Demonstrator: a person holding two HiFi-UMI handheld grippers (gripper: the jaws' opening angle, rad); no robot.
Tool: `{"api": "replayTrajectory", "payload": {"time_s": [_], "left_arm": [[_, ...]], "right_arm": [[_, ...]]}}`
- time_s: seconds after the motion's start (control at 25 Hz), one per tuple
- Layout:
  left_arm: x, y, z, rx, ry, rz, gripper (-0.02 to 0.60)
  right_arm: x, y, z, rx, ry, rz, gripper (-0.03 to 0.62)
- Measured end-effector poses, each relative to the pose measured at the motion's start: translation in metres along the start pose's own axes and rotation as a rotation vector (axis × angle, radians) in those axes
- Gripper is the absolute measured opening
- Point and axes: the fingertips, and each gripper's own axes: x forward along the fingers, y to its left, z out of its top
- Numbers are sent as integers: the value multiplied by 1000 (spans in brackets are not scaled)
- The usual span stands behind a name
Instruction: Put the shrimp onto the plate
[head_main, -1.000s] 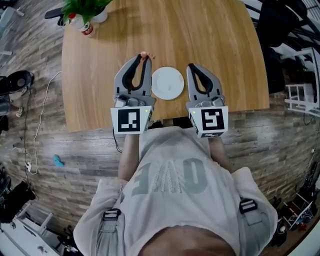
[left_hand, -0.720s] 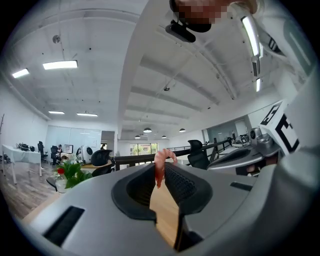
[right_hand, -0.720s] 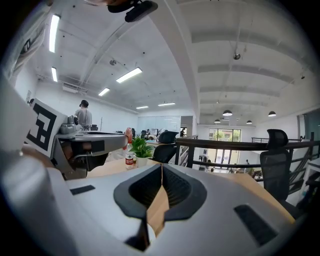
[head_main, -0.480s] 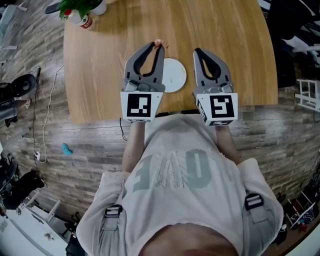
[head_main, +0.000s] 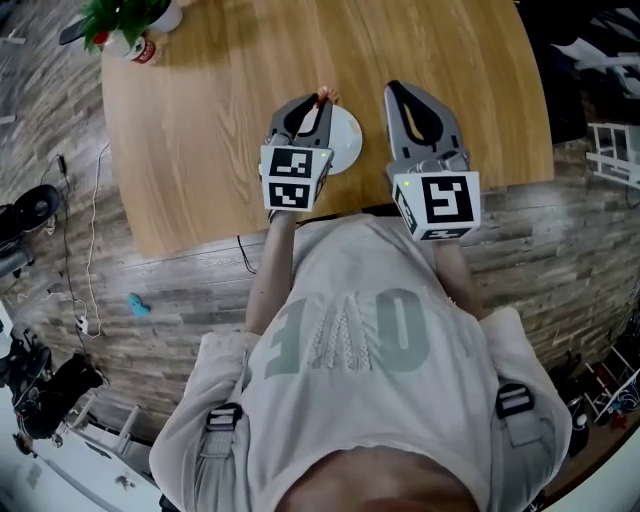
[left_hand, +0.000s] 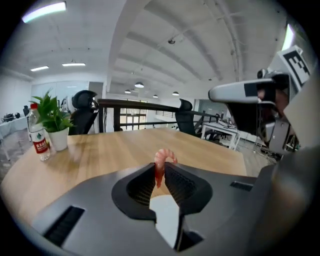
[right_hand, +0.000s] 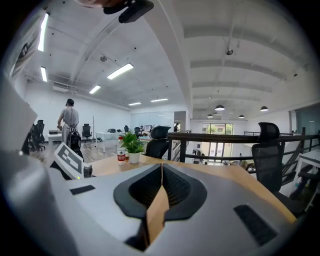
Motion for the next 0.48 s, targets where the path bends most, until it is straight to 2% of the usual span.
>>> {"api": "replayTrajectory", "payload": {"time_s": [0.16,0.32,0.48], "left_arm": [[16,-7,-35,-9,136,-38,64],[23,-16,-65,14,272,-73,64],[25,-22,-86,-5,357,-102,64]], "right_arm": [[-7,-6,-6,8,20,-21,21],[-14,-15,-13,35,38,-46,21],[-20,-20,-18,37,47,-70,21]]}}
